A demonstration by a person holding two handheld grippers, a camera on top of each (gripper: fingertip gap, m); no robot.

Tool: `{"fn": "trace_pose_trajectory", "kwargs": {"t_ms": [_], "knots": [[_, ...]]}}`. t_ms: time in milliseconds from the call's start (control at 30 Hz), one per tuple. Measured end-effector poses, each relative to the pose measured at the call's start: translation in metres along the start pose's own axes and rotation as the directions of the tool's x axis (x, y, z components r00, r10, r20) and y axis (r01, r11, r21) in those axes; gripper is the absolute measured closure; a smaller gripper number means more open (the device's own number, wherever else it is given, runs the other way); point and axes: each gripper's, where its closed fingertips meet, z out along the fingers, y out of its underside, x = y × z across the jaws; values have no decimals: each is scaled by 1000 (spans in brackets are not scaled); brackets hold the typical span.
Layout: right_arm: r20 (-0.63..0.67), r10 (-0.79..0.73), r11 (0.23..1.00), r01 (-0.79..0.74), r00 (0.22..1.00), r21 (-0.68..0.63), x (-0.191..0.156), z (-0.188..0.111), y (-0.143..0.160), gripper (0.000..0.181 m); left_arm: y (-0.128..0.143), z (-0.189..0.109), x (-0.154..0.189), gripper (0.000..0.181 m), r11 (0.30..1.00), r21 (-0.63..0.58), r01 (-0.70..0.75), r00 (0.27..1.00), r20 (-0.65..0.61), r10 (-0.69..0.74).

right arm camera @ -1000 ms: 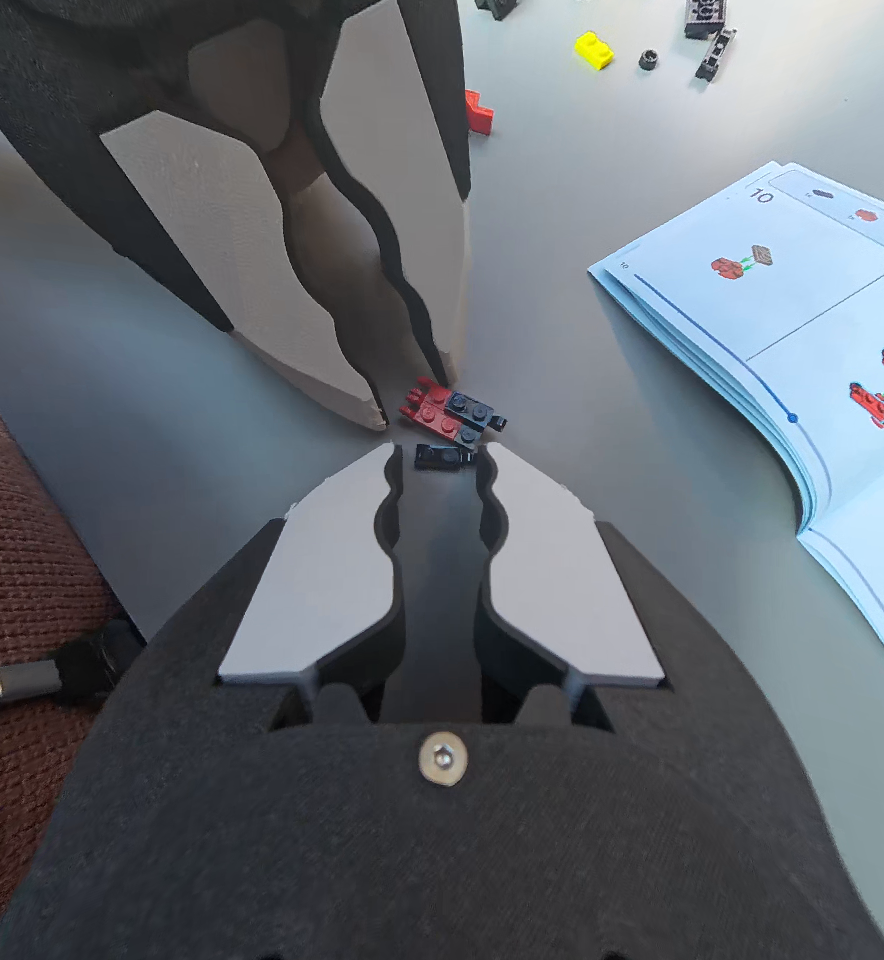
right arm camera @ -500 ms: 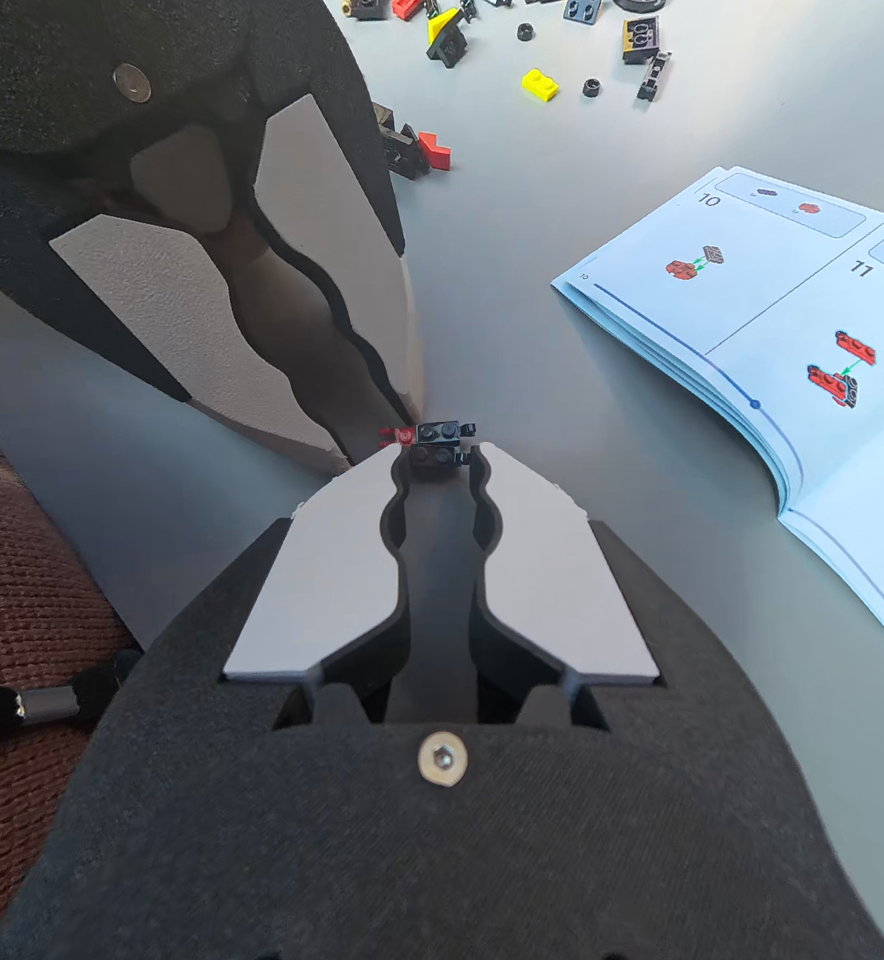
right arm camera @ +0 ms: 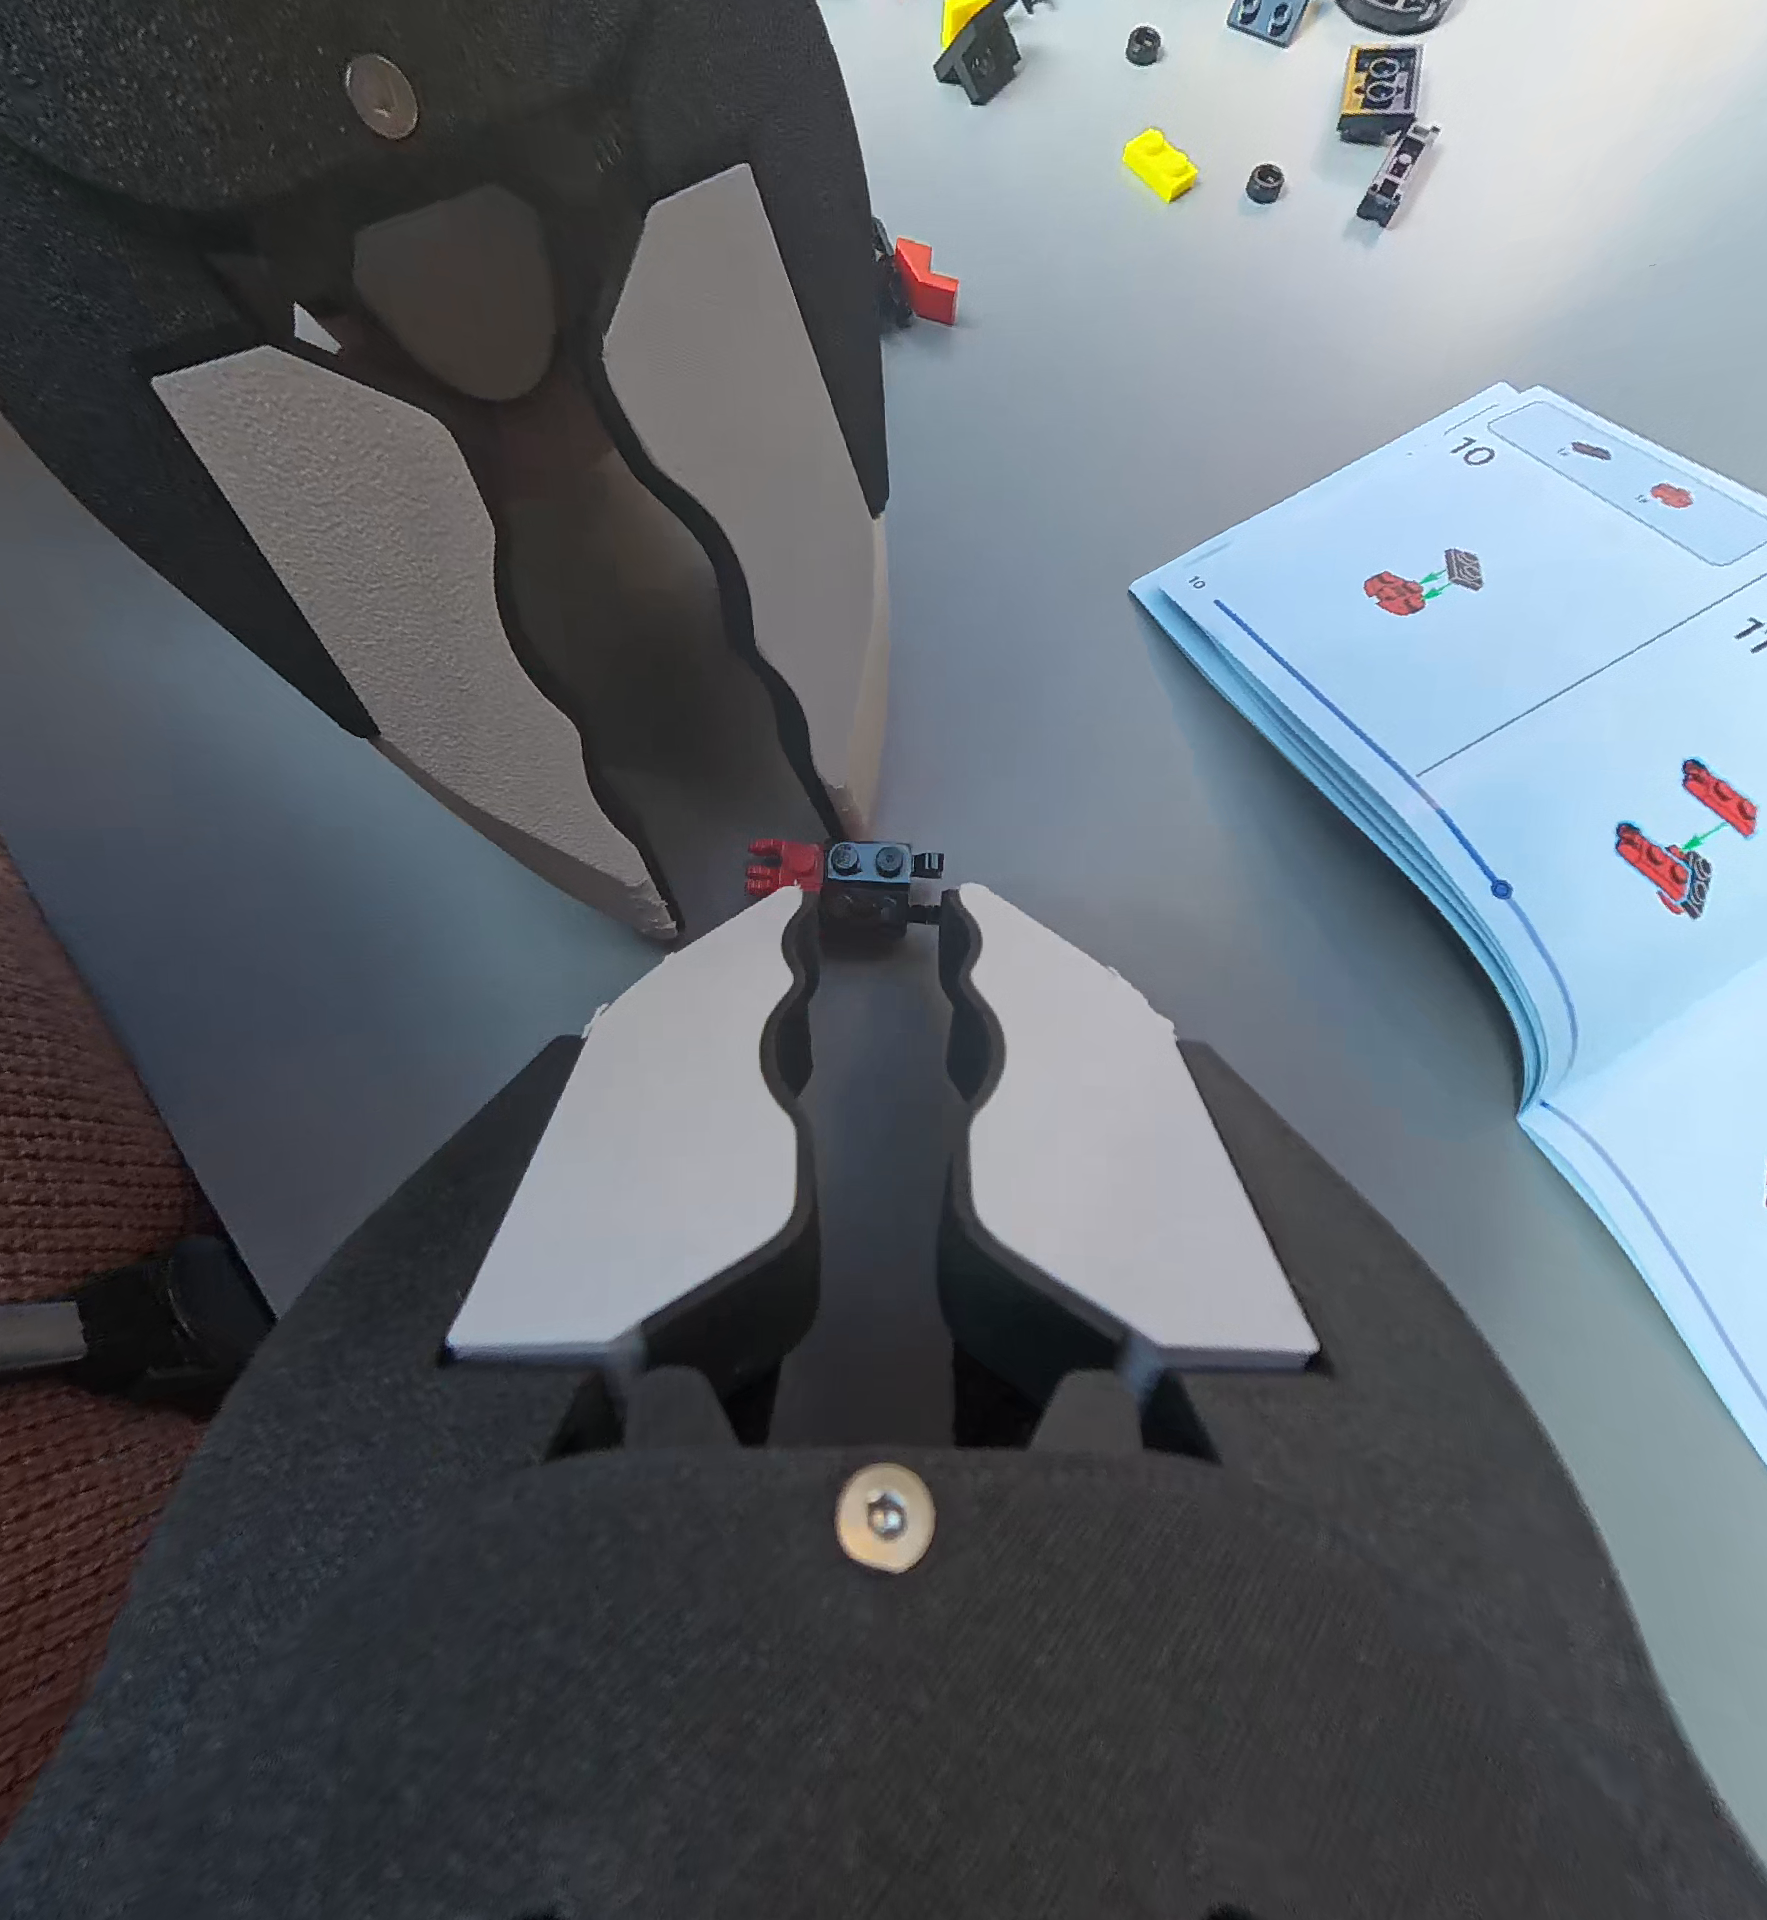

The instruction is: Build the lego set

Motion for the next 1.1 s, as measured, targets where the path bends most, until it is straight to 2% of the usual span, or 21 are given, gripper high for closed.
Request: {"fn": "trace_pose_trajectory", "kwargs": {"t_ms": [33, 600, 833, 1100], "knots": [[6, -2, 1000, 2, 1000, -2, 0, 1, 0, 160, 0, 0, 0, 149, 1000, 2, -2, 1000, -4, 2], [40, 77, 996, -76, 996, -36, 2, 4, -2, 160, 0, 0, -5, 148, 1000, 13, -6, 1000, -1, 6], [49, 50, 982, -40, 998, -183, 2, 4, -1, 160, 0, 0, -5, 147, 1000, 13, -4, 1000, -2, 4], [50, 111, 967, -96, 993, -236, 2, 5, -1, 160, 0, 1, -6, 148, 1000, 16, 3, 1000, 14, -3]]}}
